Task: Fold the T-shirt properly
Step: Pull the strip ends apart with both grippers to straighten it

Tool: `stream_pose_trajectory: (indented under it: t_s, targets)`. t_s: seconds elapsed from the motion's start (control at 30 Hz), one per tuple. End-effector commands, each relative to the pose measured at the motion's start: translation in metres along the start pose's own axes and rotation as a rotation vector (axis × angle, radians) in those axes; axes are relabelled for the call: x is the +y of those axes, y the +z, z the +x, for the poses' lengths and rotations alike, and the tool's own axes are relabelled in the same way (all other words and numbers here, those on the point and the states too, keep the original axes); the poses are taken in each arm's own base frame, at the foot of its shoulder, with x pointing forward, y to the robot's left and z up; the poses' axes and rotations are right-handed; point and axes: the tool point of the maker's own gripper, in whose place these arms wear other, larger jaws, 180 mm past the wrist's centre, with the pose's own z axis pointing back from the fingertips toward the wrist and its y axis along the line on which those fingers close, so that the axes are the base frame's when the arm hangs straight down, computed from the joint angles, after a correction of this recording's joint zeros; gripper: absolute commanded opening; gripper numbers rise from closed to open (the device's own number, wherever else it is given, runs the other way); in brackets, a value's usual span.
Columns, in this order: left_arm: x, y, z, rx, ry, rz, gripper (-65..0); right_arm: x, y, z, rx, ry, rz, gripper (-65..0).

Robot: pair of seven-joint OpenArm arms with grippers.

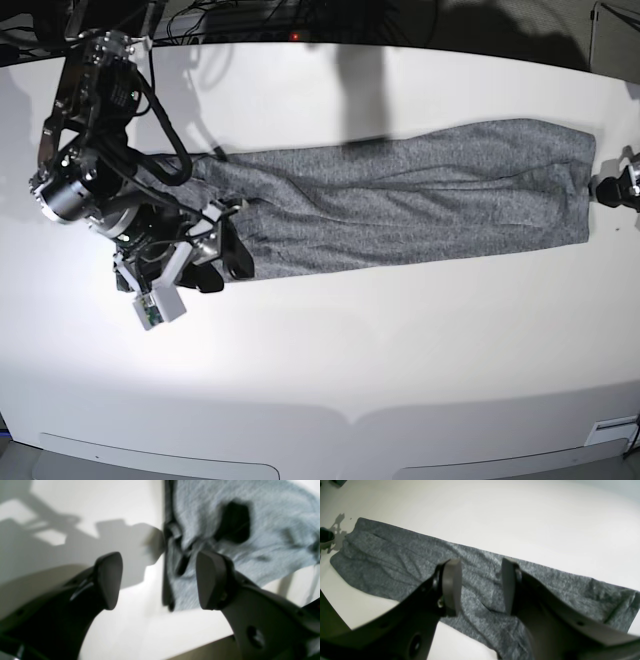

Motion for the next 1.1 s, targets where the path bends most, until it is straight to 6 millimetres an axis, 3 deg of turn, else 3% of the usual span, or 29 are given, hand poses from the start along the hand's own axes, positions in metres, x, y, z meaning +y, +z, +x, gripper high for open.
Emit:
stream_pose_trajectory:
  t_s: [0.0, 0.3, 0.43, 0.63, 1.07]
  targets:
    - [0.000, 0.006, 0.013, -0.042, 0.001, -0.008, -20.4, 0.003, 0.004, 0.017, -0.058, 0.020, 0.015, -38.4]
    - [-0.009, -0.028, -0.026, 0.034, 0.097, -0.065, -20.4, 0.005, 0.004, 0.013, -0.038, 0.047, 0.024, -38.4]
    - [-0.032, -0.032, -0.044, 0.128, 0.132, -0.174, -20.4, 0.006, 0.005, 0.011, -0.025, 0.072, 0.030, -38.4]
    - [-0.055, -0.029, -0.035, 0.088, 0.172, -0.301, -20.4, 0.006, 0.005, 0.011, -0.025, 0.071, 0.031, -38.4]
    - [-0.046, -0.034, -0.025, 0.021, 0.171, -0.254, -20.4, 0.006, 0.005, 0.011, -0.022, 0.071, 0.030, -38.4]
